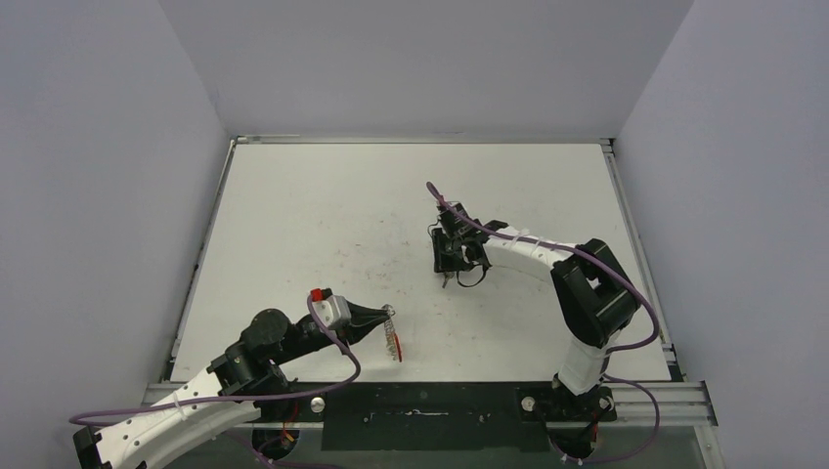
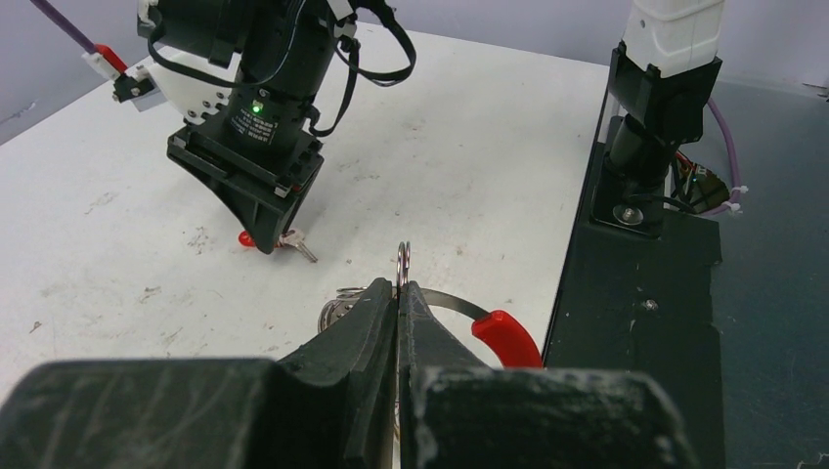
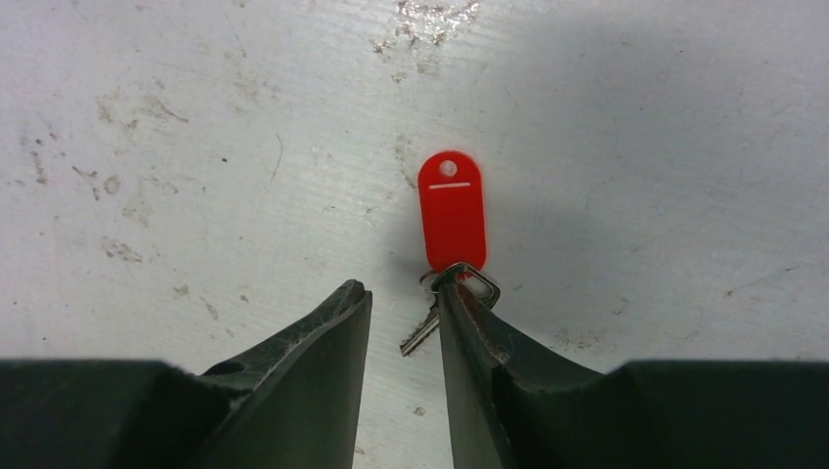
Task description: Put the keys on the keyring
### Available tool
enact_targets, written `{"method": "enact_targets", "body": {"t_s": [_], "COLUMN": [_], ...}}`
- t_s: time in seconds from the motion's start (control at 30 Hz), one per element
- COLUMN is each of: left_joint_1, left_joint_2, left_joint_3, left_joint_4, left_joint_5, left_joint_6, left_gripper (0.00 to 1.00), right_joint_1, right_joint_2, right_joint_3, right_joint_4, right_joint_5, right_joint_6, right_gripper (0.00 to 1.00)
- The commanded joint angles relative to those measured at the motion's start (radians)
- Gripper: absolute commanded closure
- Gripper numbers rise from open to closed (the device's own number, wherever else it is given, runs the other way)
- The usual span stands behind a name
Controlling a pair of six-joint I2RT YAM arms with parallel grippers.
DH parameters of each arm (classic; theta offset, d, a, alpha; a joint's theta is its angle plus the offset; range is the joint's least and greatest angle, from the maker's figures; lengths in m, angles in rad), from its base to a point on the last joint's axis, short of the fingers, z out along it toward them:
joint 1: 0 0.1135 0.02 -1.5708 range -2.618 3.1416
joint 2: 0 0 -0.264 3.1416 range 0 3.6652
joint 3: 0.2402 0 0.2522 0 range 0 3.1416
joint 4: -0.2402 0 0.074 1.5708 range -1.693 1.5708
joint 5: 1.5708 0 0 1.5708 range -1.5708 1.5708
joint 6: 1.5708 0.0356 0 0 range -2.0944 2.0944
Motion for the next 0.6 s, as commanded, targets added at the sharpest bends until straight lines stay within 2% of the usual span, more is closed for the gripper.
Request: {"method": "enact_targets", "body": {"t_s": [0.0, 0.33, 0.5, 0.57], "left_joint_1": [-0.005, -0.005, -0.005, -0.005], "left_joint_2": [-0.001, -0.004, -0.004, -0.005], "left_joint_3": [0.005, 0.004, 0.004, 0.004], "left_joint_4": [0.077, 0.077, 0.076, 0.075], "left_joint_5": [0.018, 0.021, 0.022, 0.025], "left_joint_6": [-0.011, -0.009, -0.009, -0.009], "left_gripper": [1.00, 1.00, 1.00, 1.00], "right_joint_1": [0.013, 0.043, 0.054, 0.055], "right_joint_2": [0.015, 0.018, 0.006, -0.005], "right_joint_3": [0.041, 0.052, 0.058, 0.056], "right_joint_4": [-0.042, -0.068, -0.050, -0.041], "right_joint_5": [0.083, 0.158, 0.116, 0.099], "right_joint_6": [0.024, -0.001, -0.094, -0.151], "right_gripper": [0.67, 0.68, 0.67, 0.59]}}
